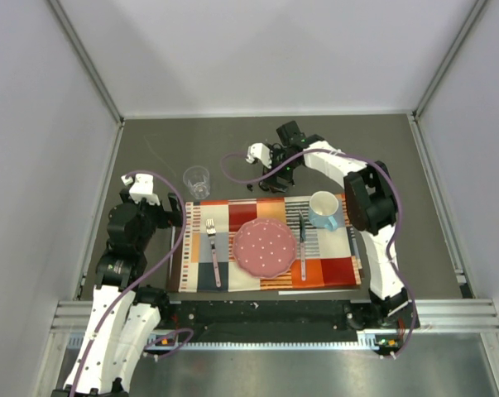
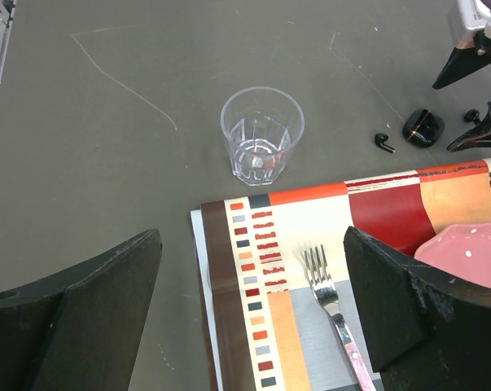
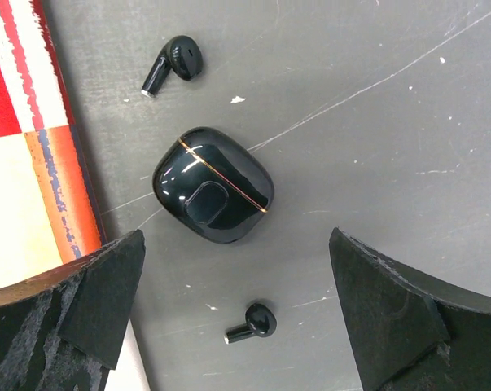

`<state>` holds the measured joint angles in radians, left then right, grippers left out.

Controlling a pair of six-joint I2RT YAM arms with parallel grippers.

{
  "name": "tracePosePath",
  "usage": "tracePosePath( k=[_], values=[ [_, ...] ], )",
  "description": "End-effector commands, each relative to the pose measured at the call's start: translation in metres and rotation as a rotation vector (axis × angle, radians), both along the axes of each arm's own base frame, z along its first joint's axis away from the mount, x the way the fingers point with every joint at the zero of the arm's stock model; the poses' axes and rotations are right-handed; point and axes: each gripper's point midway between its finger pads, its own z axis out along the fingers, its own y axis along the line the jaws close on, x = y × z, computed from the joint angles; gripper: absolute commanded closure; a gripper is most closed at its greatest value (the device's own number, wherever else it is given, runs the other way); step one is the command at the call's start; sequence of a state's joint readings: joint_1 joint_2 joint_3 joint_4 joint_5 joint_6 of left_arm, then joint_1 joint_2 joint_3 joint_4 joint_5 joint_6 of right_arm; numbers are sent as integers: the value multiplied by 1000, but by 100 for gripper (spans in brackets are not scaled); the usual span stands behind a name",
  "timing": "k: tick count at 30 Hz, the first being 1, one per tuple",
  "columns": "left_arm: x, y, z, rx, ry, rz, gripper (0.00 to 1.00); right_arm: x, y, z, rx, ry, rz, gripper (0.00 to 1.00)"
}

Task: Insert the wireless bluetooth earbuds into the charging case
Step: Pick up the charging case at the center of the board.

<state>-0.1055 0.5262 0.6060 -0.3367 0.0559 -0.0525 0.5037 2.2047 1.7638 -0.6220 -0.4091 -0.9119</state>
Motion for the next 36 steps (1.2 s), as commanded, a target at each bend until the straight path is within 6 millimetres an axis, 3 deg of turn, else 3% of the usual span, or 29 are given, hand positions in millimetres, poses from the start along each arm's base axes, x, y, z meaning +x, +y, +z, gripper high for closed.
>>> tracePosePath(
  k=[1, 15, 26, 31, 36],
  values=[
    [5, -1, 15, 2, -62, -6, 1, 7, 25, 39, 89, -74, 87, 4],
    [4, 0, 16, 4, -67, -4, 1, 6, 45, 21, 53, -72, 151, 3],
    [5, 0, 15, 5, -65, -2, 1, -6, 36, 1, -3, -14, 178, 4],
    [5, 0, 15, 5, -67, -4, 1, -5, 36, 1, -7, -11, 168, 8],
    [5, 0, 15, 6, -65, -1, 1, -2, 37, 1, -5, -13, 156, 21]
  ],
)
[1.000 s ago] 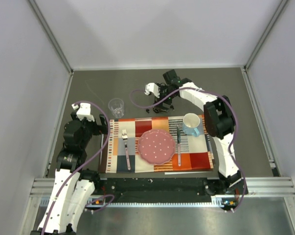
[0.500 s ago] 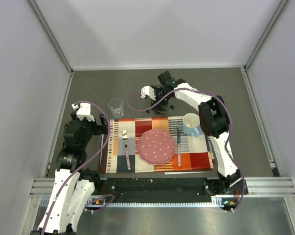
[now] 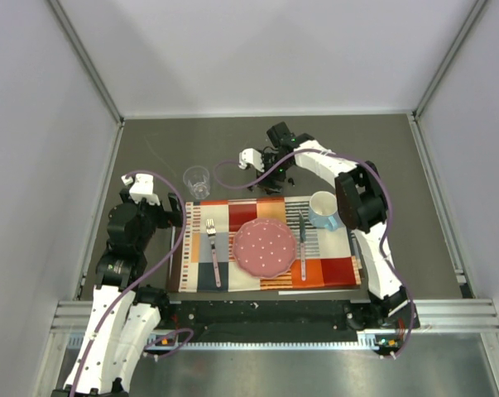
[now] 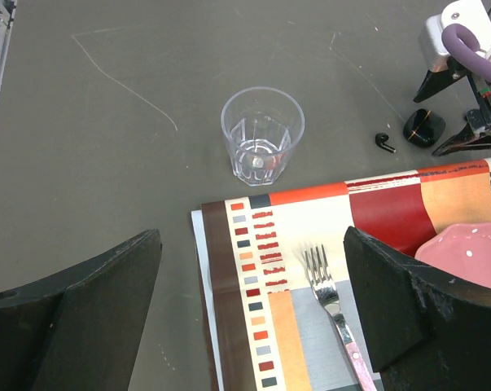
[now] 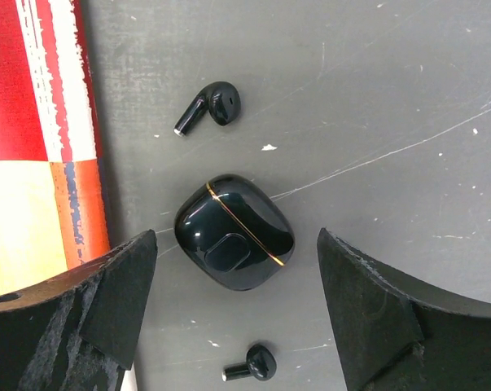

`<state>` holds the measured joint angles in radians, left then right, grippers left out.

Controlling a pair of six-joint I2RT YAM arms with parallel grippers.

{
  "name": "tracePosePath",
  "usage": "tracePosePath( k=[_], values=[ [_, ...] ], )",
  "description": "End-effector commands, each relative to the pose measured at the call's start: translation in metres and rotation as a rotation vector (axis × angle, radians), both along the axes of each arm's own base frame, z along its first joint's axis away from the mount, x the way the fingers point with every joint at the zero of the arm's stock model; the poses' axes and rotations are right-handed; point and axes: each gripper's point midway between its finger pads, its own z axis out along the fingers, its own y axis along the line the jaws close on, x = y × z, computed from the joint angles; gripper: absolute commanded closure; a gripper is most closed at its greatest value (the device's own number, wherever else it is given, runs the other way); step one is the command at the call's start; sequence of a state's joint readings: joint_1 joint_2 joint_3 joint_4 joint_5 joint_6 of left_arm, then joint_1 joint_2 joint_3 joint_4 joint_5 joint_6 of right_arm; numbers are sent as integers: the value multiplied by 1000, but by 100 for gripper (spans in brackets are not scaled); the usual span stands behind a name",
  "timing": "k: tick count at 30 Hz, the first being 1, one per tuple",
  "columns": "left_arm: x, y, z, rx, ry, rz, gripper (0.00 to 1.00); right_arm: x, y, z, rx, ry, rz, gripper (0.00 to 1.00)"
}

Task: Insert the wireless bluetooth earbuds into the charging case
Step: Pick up the charging case at the center of the board.

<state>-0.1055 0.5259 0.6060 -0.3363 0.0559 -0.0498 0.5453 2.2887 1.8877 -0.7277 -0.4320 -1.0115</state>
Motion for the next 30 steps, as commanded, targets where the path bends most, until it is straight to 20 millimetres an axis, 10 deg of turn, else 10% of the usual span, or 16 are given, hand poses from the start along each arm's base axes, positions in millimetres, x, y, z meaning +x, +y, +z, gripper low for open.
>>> tracePosePath(
  k=[1, 14, 30],
  values=[
    [5, 1, 15, 4, -66, 3, 1, 6, 13, 10, 28, -16, 14, 22],
    [5, 1, 14, 4, -63, 3, 1, 14, 6, 10, -8, -9, -101, 51],
    [5, 0, 14, 3, -61, -3, 1, 3, -7, 21, -33, 83, -297, 44]
  ],
)
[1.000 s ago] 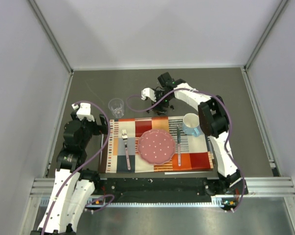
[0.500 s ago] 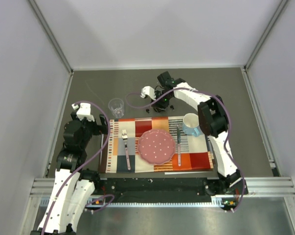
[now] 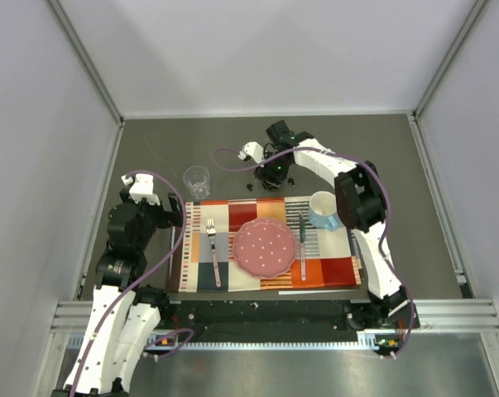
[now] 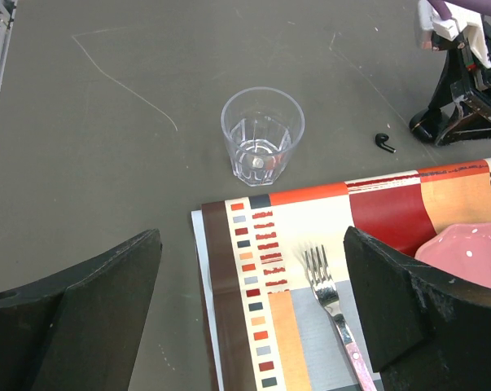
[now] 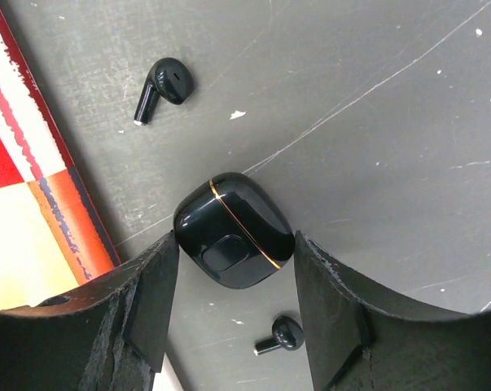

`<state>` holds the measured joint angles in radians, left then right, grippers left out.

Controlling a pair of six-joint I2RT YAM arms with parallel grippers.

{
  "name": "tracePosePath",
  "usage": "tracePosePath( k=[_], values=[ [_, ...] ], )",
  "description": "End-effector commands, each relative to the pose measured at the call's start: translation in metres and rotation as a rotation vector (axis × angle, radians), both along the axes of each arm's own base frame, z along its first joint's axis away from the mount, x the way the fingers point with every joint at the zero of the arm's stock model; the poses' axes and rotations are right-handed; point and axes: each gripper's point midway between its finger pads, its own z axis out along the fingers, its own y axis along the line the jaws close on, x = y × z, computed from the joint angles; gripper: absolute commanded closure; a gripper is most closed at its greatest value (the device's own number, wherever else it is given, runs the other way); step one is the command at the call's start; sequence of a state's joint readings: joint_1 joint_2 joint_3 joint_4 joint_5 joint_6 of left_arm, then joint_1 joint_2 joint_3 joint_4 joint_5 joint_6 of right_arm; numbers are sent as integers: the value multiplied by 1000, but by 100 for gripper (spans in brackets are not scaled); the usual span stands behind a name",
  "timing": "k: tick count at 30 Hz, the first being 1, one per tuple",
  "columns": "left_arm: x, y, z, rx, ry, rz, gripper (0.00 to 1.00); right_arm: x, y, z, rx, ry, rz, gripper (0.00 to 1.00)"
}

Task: Insert the wireless bluetooth earbuds into the charging case
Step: Pick up the charging case at the center of the board.

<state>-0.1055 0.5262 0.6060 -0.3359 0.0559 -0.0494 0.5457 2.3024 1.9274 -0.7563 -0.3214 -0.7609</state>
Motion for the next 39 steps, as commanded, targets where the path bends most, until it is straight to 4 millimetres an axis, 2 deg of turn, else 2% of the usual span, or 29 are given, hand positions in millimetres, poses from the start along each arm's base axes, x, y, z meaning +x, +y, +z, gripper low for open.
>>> tracePosePath(
  k=[1, 4, 5, 8, 10, 11, 15, 20, 30, 39],
  values=[
    [5, -1, 13, 2, -58, -5, 1, -2, 5, 22, 11, 8, -52, 43],
    [5, -1, 13, 2, -58, -6, 1, -3, 7, 26, 25, 19, -63, 35],
    [5, -1, 13, 2, -59, -6, 1, -4, 7, 26, 26, 20, -52, 26],
    [5, -1, 13, 1, -56, -9, 1, -4, 8, 32, 31, -14, 9, 13],
    [5, -1, 13, 1, -58, -9, 1, -4, 10, 37, 36, -40, 69, 10],
    [5, -1, 13, 0, -58, -7, 1, -4, 11, 45, 44, -63, 96, 9],
    [4, -2, 14, 2, -63, -13, 1, -8, 9, 50, 39, -131, 256, 7],
    [4, -2, 14, 3, -63, -13, 1, 1, 6, 57, 84, -156, 302, 8],
    [4, -2, 14, 5, -66, -15, 1, 5, -2, 47, 85, -165, 374, 10],
    [4, -3, 13, 8, -64, -20, 1, 3, 0, 39, 97, -130, 414, 11]
  ],
)
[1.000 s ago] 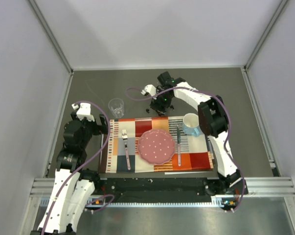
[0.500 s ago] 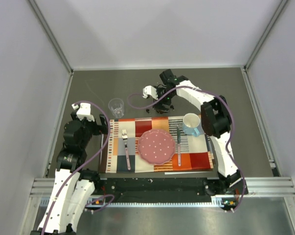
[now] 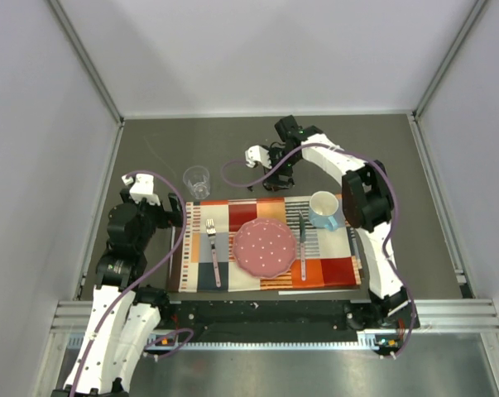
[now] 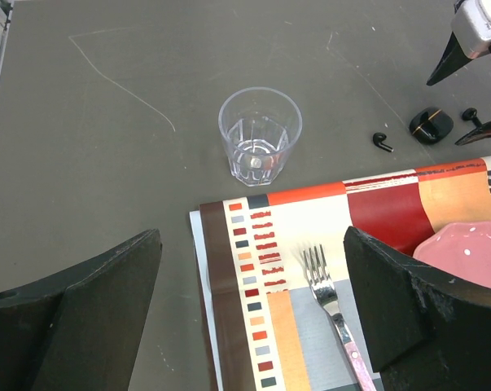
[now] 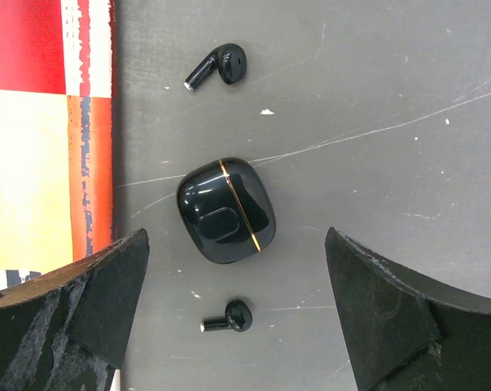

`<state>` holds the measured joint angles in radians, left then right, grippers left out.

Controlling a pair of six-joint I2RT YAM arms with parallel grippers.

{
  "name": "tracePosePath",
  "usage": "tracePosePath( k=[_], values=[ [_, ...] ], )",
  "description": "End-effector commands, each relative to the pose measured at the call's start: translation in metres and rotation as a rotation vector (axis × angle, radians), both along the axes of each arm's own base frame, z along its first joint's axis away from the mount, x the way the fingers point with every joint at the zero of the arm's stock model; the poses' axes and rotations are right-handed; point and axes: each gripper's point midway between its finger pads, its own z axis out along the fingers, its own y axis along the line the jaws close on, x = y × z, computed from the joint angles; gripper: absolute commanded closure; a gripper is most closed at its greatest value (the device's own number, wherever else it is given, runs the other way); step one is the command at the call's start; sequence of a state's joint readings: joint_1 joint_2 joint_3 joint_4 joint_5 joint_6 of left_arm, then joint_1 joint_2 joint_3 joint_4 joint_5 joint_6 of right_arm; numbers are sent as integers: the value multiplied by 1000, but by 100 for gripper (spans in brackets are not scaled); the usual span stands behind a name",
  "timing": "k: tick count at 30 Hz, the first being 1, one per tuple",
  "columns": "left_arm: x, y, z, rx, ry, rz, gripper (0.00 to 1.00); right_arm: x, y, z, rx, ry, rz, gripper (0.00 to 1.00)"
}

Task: Insert the wireless bluetooth earbuds into the charging case
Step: Pick up the charging case at the center of the board.

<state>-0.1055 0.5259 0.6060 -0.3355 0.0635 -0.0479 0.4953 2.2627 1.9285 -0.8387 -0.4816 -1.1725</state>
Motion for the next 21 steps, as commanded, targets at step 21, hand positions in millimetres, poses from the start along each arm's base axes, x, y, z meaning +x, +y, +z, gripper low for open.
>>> tracePosePath(
  k=[21],
  values=[
    [5, -2, 13, 11, -62, -20, 1, -2, 8, -11, 22, 52, 86, 15]
  ],
)
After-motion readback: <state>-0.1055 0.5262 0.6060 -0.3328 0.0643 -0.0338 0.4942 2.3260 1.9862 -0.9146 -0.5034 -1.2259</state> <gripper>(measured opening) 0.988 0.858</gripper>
